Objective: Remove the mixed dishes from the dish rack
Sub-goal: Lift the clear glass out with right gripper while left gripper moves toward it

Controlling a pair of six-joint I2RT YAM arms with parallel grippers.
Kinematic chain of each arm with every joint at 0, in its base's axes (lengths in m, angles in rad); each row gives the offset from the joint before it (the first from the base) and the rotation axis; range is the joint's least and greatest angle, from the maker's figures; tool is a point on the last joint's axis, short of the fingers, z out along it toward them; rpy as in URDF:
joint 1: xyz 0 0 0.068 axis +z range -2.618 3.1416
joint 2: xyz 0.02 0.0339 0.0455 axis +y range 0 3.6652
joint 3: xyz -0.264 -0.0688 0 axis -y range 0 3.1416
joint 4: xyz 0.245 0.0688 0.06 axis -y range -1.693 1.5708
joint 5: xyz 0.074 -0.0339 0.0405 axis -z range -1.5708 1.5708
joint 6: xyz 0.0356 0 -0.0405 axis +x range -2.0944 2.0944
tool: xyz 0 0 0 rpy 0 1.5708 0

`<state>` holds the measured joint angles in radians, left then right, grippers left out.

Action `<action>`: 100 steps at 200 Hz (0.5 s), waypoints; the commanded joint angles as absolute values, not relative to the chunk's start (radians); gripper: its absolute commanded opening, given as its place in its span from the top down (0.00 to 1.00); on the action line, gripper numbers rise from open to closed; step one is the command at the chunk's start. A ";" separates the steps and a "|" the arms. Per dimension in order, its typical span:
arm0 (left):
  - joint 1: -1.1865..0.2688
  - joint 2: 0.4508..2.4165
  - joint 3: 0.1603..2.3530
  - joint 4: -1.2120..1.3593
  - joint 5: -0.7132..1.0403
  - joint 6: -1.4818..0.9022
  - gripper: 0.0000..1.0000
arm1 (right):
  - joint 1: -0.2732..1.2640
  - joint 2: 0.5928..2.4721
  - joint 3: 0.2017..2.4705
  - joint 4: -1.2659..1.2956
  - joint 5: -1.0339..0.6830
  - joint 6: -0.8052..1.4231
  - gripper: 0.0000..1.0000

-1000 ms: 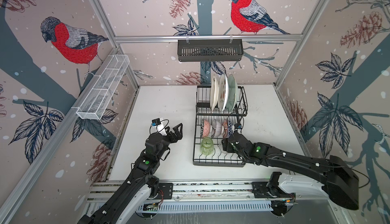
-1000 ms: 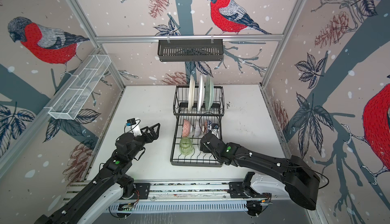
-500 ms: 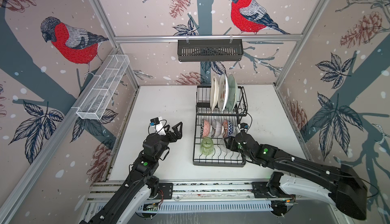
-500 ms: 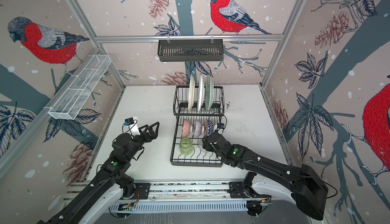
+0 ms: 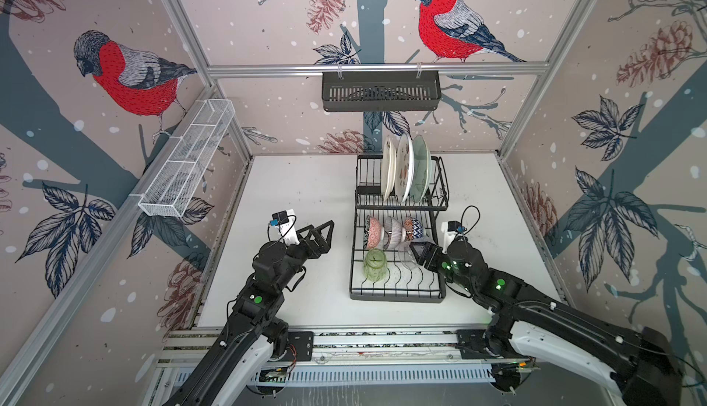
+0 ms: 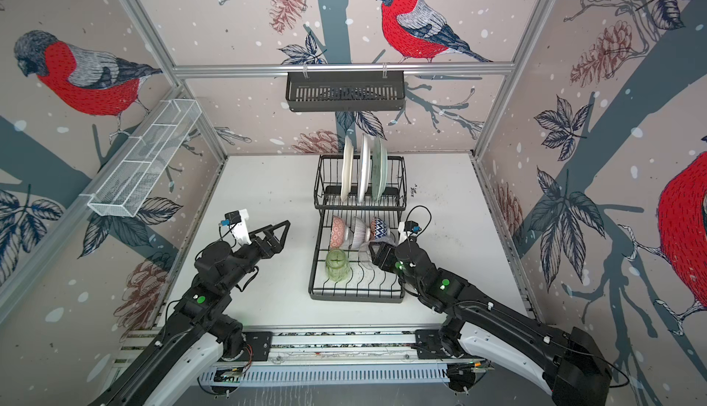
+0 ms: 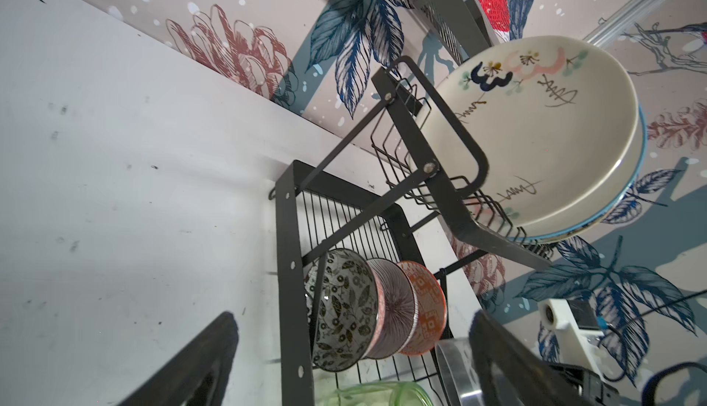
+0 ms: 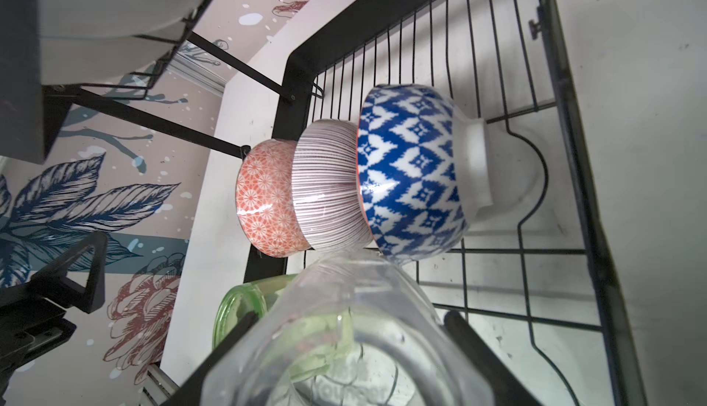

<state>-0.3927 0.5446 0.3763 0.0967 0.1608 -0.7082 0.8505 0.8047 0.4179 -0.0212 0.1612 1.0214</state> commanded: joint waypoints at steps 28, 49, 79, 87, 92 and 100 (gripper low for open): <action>-0.393 0.552 0.423 0.064 0.297 -0.769 0.06 | 0.841 0.795 0.444 0.090 0.120 0.999 0.39; -0.393 0.552 0.425 0.064 0.341 -0.789 0.10 | 0.841 0.795 0.454 0.107 0.099 0.991 0.39; -0.393 0.561 0.432 0.064 0.414 -0.812 0.15 | 0.841 0.795 0.472 0.119 0.070 0.980 0.38; -0.393 0.564 0.427 0.076 0.430 -0.820 0.18 | 0.841 0.797 0.474 0.127 0.066 0.971 0.40; -0.393 0.567 0.424 0.086 0.440 -0.826 0.19 | 0.841 0.797 0.474 0.128 0.069 0.970 0.41; -0.393 0.573 0.416 0.108 0.459 -0.838 0.20 | 0.841 0.799 0.473 0.132 0.077 0.976 0.41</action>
